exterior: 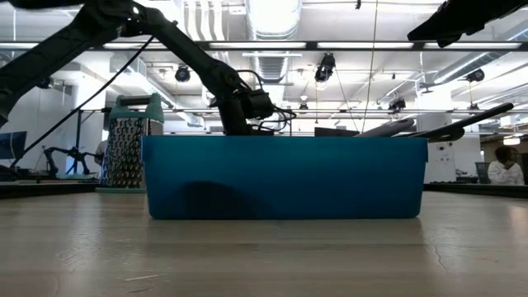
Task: Pick & Place Kitchen Items
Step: Put the orange spatula into the yellow bin, then return to Home Position
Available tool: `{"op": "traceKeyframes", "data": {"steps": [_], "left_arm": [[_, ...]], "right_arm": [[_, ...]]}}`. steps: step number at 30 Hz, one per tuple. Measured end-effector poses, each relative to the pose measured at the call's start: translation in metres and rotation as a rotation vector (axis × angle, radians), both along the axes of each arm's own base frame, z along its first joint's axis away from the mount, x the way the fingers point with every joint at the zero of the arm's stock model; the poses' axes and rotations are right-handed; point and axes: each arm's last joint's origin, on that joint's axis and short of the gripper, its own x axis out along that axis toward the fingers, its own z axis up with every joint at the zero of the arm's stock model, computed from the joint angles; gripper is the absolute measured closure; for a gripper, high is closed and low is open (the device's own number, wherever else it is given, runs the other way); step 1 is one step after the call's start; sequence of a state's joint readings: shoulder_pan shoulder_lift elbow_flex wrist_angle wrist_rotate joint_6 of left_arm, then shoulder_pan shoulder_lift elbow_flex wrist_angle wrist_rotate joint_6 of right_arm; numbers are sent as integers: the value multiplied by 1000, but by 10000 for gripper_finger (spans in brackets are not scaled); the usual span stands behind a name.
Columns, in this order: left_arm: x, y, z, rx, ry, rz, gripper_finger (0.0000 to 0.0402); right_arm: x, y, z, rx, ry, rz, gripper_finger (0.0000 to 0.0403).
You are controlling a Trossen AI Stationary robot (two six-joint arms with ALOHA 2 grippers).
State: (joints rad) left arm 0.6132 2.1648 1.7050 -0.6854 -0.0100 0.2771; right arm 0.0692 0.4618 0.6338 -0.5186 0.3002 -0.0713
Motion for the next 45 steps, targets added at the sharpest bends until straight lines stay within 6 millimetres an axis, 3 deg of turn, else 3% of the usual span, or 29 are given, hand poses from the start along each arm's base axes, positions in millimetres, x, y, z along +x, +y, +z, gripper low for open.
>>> {"op": "traceKeyframes", "data": {"steps": [6, 13, 18, 24, 33, 39, 45], "left_arm": [[-7, -1, 22, 118, 49, 47, 293], [-15, -17, 75, 138, -5, 47, 285], [-22, -42, 118, 148, -111, 27, 292], [-36, -96, 168, 146, -191, -32, 311], [-72, -202, 228, 143, -343, -263, 339], [-107, -258, 233, 145, -429, -354, 347], [-139, -296, 210, 205, -548, -368, 348]], "right_arm": [[0, 0, 0, 0, 0, 0, 390], [0, 0, 0, 0, -2, 0, 390], [0, 0, 0, 19, -7, -6, 390], [0, 0, 0, 28, -10, -9, 390], [0, 0, 0, 111, -30, -37, 390], [0, 0, 0, 166, -43, -56, 390], [0, 1, 0, 198, -42, -30, 390]]}}
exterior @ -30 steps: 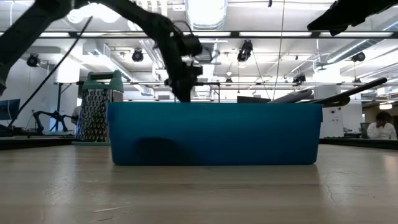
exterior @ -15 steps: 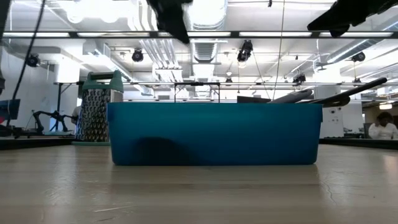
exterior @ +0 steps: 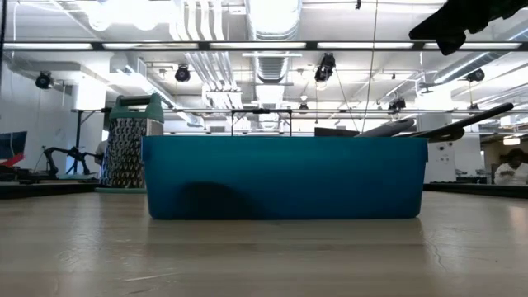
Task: Pick & Place Kitchen Items
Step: Return to Home Position
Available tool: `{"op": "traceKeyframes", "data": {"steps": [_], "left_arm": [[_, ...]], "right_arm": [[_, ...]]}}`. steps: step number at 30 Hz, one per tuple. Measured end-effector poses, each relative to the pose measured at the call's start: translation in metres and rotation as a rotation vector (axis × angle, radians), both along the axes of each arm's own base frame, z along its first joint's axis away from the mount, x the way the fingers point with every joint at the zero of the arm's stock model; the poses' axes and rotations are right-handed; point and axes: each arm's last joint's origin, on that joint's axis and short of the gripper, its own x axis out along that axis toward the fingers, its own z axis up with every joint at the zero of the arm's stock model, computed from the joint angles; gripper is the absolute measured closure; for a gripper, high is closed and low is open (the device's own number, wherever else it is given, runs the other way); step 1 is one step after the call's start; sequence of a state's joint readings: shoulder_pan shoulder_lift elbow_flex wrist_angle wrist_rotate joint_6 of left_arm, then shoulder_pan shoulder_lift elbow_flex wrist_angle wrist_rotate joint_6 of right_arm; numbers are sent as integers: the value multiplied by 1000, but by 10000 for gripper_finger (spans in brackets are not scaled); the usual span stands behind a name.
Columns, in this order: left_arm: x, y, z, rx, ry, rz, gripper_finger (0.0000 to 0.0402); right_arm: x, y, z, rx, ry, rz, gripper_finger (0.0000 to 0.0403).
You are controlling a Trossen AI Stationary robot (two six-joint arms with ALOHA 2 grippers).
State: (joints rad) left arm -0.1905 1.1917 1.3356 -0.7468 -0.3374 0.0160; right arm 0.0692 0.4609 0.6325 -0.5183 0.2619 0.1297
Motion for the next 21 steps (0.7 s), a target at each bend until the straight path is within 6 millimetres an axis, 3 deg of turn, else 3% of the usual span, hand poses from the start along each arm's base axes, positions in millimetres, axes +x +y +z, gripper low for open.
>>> {"op": "traceKeyframes", "data": {"steps": [5, 9, 14, 21], "left_arm": [[-25, -23, -34, -10, -82, -122, 355], [-48, -29, -59, -12, -131, -175, 362], [-75, -22, -75, -15, -265, -215, 378], [-111, -6, -83, -35, -387, -216, 395]], "right_arm": [[0, 1, -3, 3, 16, 50, 390], [-4, 3, -4, 6, 25, 133, 390], [-16, 3, 1, -18, -40, 146, 390], [-41, 1, 4, -56, -112, 158, 390]]}}
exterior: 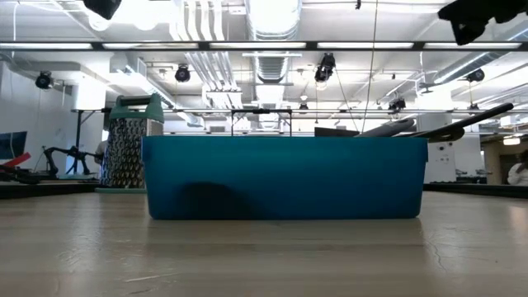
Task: Pick & Place Kitchen Items
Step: Return to Home Position
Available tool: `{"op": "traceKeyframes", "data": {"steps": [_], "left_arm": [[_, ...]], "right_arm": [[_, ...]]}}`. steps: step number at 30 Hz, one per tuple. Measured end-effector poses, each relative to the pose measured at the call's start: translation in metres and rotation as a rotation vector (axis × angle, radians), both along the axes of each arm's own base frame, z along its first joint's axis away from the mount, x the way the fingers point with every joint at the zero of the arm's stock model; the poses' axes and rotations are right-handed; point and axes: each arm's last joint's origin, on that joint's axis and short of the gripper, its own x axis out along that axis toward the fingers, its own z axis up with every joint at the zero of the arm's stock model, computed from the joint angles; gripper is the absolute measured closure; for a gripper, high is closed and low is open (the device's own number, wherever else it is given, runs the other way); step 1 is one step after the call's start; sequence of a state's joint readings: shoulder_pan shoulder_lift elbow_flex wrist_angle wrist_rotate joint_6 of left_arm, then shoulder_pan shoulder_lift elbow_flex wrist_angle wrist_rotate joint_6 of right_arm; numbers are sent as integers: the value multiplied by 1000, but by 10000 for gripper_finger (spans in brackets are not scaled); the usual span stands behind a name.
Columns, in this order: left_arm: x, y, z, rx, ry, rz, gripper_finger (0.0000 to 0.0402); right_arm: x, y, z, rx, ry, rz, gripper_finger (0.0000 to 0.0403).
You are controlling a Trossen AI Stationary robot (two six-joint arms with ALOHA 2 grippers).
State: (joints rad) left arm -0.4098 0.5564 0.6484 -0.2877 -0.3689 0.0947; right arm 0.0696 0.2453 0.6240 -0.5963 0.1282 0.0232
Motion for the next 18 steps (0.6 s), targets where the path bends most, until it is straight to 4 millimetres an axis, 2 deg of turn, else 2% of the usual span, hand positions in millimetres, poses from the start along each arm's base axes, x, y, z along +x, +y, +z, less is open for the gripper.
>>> {"op": "traceKeyframes", "data": {"steps": [4, 8, 12, 14, 18], "left_arm": [[-12, 6, -8, 9, -32, 30, 397], [-16, 10, -23, 47, -24, 111, 397], [-17, 9, -36, 69, -20, 52, 394], [-19, 8, -41, 99, -30, -8, 394], [-29, 12, -39, 103, -92, -58, 397]], "right_arm": [[-16, -1, 1, 8, -81, 17, 390], [-30, 0, 1, 0, -156, 66, 390], [-43, -1, -1, -4, -220, 70, 390], [-42, -1, -1, -5, -221, 71, 390], [-38, -1, -2, -4, -195, 71, 390]]}}
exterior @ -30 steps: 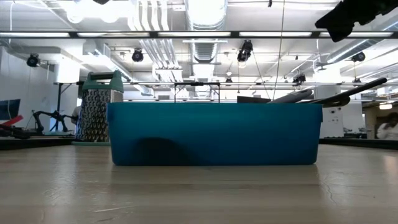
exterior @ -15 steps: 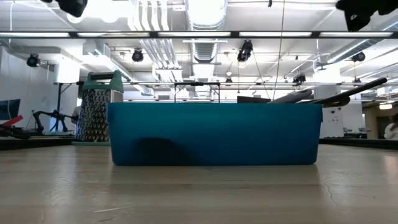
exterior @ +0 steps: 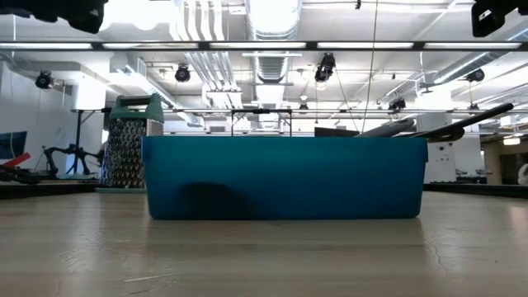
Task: Pick & Place Kitchen Items
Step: Return to Home Position
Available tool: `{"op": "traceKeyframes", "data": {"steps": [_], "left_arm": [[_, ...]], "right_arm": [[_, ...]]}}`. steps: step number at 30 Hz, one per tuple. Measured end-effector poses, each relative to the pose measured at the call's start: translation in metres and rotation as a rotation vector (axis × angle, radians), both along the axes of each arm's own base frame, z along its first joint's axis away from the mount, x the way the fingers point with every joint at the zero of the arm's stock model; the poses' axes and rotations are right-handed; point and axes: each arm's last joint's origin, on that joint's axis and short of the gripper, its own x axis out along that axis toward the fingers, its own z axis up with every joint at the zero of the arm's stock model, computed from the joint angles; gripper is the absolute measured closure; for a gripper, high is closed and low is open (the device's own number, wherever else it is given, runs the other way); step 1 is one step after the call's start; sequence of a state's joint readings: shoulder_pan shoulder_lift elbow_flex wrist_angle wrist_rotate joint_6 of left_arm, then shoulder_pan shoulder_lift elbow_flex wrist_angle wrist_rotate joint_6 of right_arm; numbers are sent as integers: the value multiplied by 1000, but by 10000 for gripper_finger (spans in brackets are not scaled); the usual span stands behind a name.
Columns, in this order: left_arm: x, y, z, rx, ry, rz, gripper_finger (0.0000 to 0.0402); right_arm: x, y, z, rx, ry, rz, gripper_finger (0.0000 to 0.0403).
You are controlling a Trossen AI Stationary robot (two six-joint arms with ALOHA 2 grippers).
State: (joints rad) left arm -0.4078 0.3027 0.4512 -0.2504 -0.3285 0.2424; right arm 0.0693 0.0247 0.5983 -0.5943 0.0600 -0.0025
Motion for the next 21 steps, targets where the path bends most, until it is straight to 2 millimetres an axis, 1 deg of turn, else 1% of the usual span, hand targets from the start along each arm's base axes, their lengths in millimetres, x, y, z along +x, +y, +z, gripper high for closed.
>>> {"op": "traceKeyframes", "data": {"steps": [5, 7, 8, 13, 16, 21], "left_arm": [[-17, 7, 1, -40, -42, 4, 399], [-22, 11, 6, -56, -94, 33, 399], [-24, 12, 4, -52, -96, 51, 398], [-30, 17, 3, -62, -122, 141, 382], [-29, 17, 0, -53, -103, 143, 375], [-29, 17, -5, -85, -53, 147, 370]], "right_arm": [[7, 0, -1, -4, 37, -1, 390], [8, 1, -1, -3, 46, -2, 390], [10, 1, -1, -4, 52, -2, 390], [13, 1, -2, -4, 73, -2, 390], [14, 1, -2, -3, 75, -2, 390], [14, 1, -3, -3, 76, -2, 390]]}}
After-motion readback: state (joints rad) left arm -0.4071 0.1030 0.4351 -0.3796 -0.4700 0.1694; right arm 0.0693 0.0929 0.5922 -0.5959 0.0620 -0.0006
